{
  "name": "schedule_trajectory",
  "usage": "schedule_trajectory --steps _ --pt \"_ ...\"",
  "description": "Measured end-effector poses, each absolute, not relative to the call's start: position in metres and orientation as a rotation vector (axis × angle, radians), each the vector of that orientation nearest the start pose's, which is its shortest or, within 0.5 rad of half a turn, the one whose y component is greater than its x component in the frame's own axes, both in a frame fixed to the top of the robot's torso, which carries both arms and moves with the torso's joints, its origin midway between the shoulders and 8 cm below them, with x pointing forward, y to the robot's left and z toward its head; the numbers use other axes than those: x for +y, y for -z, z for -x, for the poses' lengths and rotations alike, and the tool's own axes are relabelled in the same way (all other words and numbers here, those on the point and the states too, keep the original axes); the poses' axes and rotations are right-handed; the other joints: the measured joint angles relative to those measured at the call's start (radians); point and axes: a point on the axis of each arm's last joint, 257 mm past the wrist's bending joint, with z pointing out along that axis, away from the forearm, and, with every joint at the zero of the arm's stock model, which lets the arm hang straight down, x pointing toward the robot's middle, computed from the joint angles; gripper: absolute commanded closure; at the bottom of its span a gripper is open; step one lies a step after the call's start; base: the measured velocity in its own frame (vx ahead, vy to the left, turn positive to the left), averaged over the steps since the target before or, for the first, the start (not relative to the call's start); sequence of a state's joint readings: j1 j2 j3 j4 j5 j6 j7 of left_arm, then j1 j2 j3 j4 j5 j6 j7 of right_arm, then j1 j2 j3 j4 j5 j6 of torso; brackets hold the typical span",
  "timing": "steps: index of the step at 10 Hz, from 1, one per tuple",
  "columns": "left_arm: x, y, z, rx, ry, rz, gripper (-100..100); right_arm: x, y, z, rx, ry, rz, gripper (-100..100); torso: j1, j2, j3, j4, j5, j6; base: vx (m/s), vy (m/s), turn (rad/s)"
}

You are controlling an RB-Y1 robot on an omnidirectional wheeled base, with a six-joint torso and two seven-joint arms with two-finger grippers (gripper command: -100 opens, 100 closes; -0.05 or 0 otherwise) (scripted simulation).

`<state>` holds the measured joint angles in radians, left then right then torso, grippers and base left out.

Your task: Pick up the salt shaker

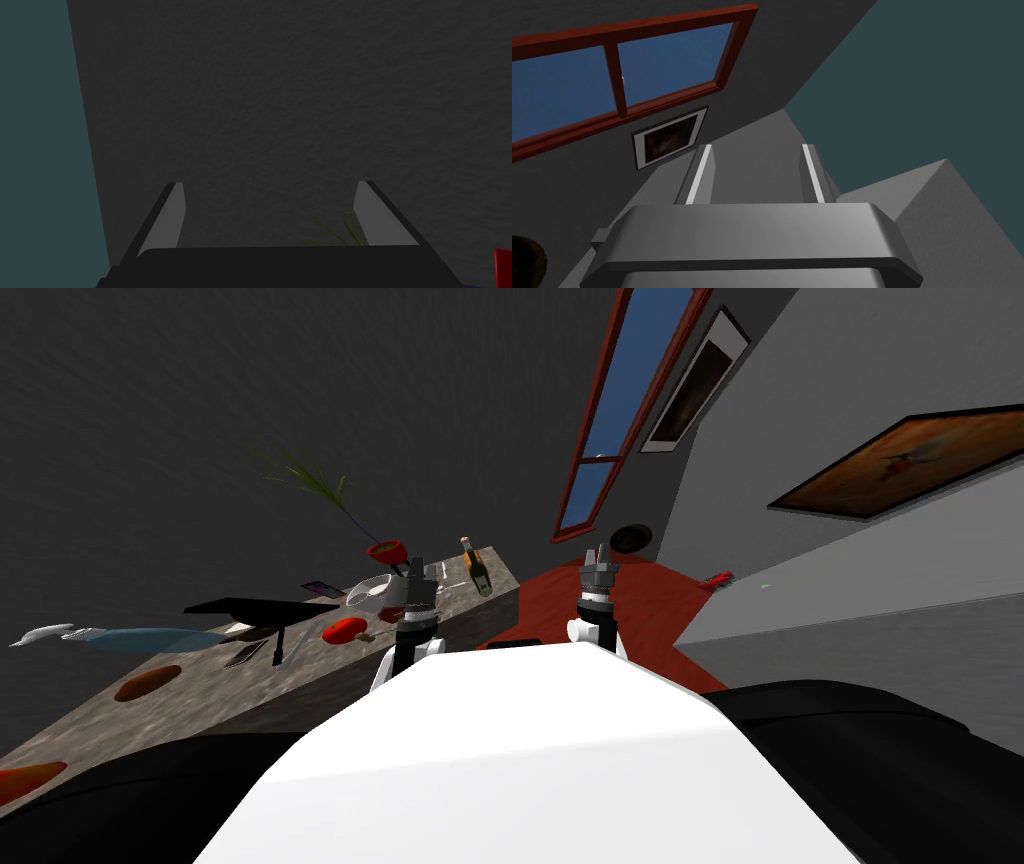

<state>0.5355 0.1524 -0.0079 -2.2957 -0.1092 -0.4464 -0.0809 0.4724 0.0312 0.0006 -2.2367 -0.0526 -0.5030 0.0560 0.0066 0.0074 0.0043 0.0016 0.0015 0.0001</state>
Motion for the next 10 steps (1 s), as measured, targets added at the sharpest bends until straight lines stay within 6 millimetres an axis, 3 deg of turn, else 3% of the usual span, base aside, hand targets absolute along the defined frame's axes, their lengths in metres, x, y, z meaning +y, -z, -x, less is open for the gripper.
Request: schedule_trajectory --steps 3,7,10 --pt "0.267 0.037 -0.355 0.992 1.037 0.492 -100 -0.287 -0.015 -0.352 0.577 -1.289 -0.706 0 0.002 0.002 0.001 0.001 0.000 0.000 -0.148 0.101 -0.237" --pt "0.303 0.093 -0.360 1.161 0.879 0.501 -100 -0.287 -0.015 -0.352 0.577 -1.289 -0.706 0 0.002 0.001 0.001 0.000 0.000 0.000 -0.148 0.096 -0.223" --pt "0.326 0.139 -0.352 1.285 0.757 0.503 -100 -0.287 -0.015 -0.352 0.577 -1.289 -0.706 0 0.000 -0.001 -0.001 0.000 0.000 0.000 -0.094 0.019 -0.192"
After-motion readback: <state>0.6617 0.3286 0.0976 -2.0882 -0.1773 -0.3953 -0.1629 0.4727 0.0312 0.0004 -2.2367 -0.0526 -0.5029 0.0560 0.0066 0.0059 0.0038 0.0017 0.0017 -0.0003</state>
